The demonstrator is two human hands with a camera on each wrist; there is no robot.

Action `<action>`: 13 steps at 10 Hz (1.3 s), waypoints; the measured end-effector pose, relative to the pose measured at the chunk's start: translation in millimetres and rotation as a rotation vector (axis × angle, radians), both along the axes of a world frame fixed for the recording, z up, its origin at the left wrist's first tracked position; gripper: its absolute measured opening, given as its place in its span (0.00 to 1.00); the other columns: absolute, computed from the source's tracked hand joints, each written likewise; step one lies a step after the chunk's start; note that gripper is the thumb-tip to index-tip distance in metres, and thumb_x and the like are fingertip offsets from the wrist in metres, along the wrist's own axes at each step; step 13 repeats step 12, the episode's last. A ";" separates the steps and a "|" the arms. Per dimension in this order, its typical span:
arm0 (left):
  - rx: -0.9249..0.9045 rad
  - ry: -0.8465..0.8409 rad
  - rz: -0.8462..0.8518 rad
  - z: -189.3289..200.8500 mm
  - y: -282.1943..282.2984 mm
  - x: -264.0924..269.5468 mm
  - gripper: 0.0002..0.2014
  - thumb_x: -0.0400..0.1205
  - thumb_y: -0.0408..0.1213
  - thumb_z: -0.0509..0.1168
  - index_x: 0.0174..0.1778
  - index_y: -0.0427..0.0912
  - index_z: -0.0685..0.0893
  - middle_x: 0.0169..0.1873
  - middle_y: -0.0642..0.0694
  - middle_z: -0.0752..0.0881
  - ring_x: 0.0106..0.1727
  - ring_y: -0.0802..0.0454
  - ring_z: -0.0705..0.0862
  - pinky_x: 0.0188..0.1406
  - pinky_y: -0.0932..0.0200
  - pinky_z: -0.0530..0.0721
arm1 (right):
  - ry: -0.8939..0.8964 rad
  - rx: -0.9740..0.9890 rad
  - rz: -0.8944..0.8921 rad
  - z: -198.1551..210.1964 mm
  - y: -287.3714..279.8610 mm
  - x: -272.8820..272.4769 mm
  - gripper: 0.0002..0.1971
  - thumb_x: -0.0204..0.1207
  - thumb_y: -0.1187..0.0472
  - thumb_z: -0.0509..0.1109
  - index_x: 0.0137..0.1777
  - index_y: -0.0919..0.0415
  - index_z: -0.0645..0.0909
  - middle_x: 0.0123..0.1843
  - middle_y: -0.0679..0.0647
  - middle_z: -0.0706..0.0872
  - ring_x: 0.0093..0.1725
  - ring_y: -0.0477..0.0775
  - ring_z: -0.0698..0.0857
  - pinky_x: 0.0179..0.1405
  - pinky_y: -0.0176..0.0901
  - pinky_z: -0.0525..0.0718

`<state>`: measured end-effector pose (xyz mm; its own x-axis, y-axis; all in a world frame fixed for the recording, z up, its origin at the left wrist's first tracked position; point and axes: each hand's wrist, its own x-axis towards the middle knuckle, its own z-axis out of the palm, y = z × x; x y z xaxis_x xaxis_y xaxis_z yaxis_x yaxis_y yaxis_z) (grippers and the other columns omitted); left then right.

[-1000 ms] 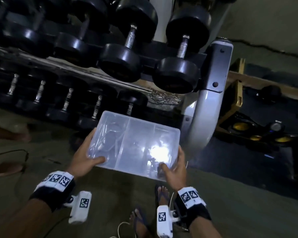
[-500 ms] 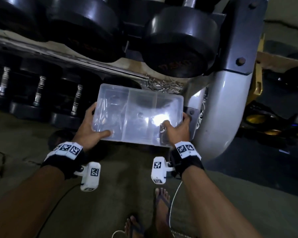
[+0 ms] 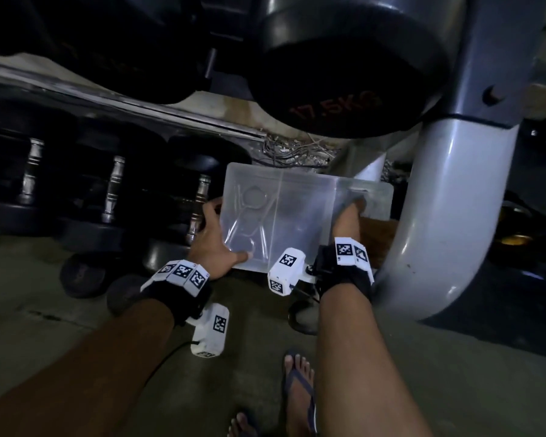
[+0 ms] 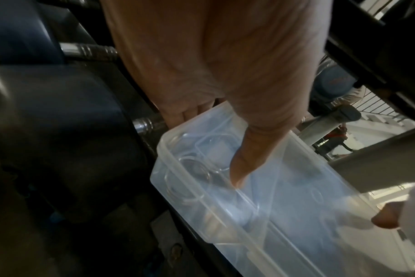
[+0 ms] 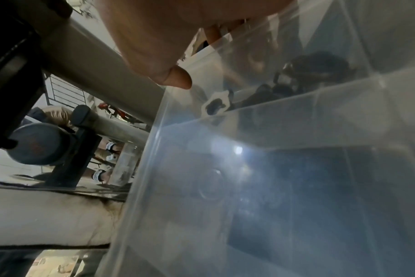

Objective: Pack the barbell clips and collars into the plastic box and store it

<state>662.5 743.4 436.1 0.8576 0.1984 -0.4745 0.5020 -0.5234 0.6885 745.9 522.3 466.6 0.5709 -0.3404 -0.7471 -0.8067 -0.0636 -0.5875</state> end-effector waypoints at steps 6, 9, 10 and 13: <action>0.248 -0.024 -0.116 -76.3 -35.9 36.7 0.54 0.74 0.27 0.74 0.90 0.56 0.50 0.80 0.29 0.66 0.66 0.26 0.83 0.60 0.42 0.85 | -0.038 -0.544 -0.055 -70.0 14.5 -14.3 0.57 0.67 0.44 0.79 0.88 0.64 0.49 0.87 0.67 0.58 0.86 0.68 0.59 0.82 0.59 0.60; 0.423 -0.002 -0.230 -78.7 -42.6 43.2 0.44 0.75 0.34 0.75 0.87 0.55 0.64 0.73 0.29 0.70 0.60 0.27 0.85 0.53 0.45 0.87 | -0.025 -0.555 0.208 -76.5 6.9 -27.3 0.53 0.73 0.49 0.74 0.89 0.56 0.43 0.90 0.62 0.44 0.88 0.69 0.47 0.86 0.60 0.55; 0.386 0.012 -0.227 -74.0 -35.2 39.0 0.38 0.72 0.38 0.75 0.80 0.53 0.73 0.71 0.31 0.73 0.59 0.29 0.86 0.56 0.47 0.88 | -0.048 -0.559 0.199 -73.6 10.0 -29.5 0.50 0.73 0.51 0.73 0.89 0.55 0.48 0.90 0.62 0.45 0.88 0.67 0.48 0.85 0.61 0.55; 0.281 0.005 -0.185 -49.7 -23.2 20.9 0.36 0.71 0.45 0.75 0.77 0.48 0.76 0.69 0.34 0.81 0.65 0.33 0.85 0.62 0.50 0.84 | -0.197 -0.484 0.245 -53.0 21.0 -41.2 0.41 0.72 0.54 0.72 0.85 0.57 0.61 0.90 0.61 0.51 0.88 0.66 0.50 0.85 0.62 0.58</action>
